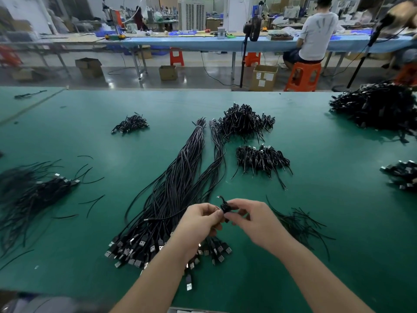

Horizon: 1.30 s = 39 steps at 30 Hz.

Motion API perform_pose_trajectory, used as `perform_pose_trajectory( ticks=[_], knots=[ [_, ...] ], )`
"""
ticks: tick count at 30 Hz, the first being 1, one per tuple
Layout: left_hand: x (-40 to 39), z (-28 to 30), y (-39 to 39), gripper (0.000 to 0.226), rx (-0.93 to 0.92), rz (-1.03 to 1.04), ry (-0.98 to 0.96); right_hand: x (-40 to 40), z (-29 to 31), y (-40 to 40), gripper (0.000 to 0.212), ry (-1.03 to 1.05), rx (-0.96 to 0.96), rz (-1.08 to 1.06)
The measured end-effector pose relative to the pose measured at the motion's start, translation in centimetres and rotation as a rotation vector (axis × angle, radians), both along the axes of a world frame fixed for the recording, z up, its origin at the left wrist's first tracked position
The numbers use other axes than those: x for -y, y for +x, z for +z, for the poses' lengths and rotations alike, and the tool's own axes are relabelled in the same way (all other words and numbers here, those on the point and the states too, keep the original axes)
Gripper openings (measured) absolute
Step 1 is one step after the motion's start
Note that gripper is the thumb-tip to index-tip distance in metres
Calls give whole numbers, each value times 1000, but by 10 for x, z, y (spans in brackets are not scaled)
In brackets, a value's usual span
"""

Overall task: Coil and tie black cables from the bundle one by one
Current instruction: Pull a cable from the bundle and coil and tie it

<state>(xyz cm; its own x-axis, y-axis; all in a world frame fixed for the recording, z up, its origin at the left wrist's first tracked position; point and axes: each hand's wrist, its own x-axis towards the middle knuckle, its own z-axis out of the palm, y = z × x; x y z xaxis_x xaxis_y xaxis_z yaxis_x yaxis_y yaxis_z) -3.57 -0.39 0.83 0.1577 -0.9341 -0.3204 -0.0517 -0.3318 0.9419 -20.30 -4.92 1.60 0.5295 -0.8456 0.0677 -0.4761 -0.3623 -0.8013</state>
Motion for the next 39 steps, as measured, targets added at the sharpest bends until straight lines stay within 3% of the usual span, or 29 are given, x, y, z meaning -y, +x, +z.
perform_pose_trajectory(
  ticks=[3, 6, 8, 11, 13, 15, 16, 19, 21, 23, 25, 27, 32, 34, 37, 39],
  knots=[
    [-1, 0, -7, 12, 181, 55, -71, 1, -3, 3, 11, 99, 104, -60],
    [-4, 2, -14, 19, 446, 57, -277, 6, -1, 3, 8, 418, 270, -144],
    [-9, 1, -18, 20, 694, 39, -478, 10, 2, 2, 18, 637, 351, -187],
    [-8, -4, -16, 22, 1083, -32, -776, 15, 6, 0, 23, 763, 316, -165],
    [-7, -7, -14, 24, 1191, -73, -872, 16, 5, -1, 19, 829, 318, -170],
    [-7, -8, -14, 18, 1170, -75, -872, 15, 4, -3, 15, 860, 353, -168],
    [-9, -6, -16, 14, 1075, -50, -807, 15, 4, -4, 13, 840, 369, -156],
    [-7, 3, -16, 15, 585, 49, -383, 10, 5, -6, 4, 663, 383, -128],
    [-2, 8, -13, 13, 273, 104, -128, 8, 5, -7, 19, 482, 323, -77],
    [1, 10, -10, 12, 16, 110, -14, 5, 4, -7, 27, 243, 183, -31],
    [0, 11, -10, 13, -97, 93, -20, 5, 1, -5, 28, 53, 91, -28],
    [-1, 10, -12, 12, -73, 90, -55, 5, 0, -3, 21, 42, 131, -64],
    [1, 10, -9, 14, 356, 14, -189, 4, -4, -1, 11, 115, 163, -112],
    [0, 10, -7, 19, 411, -17, -248, 4, -3, -1, 11, 153, 153, -110],
    [-3, 7, -8, 20, 517, -17, -356, 4, -2, 2, 6, 309, 228, -113],
    [-4, 6, -10, 18, 666, -26, -469, 6, 0, 4, 12, 531, 329, -170]
  ],
)
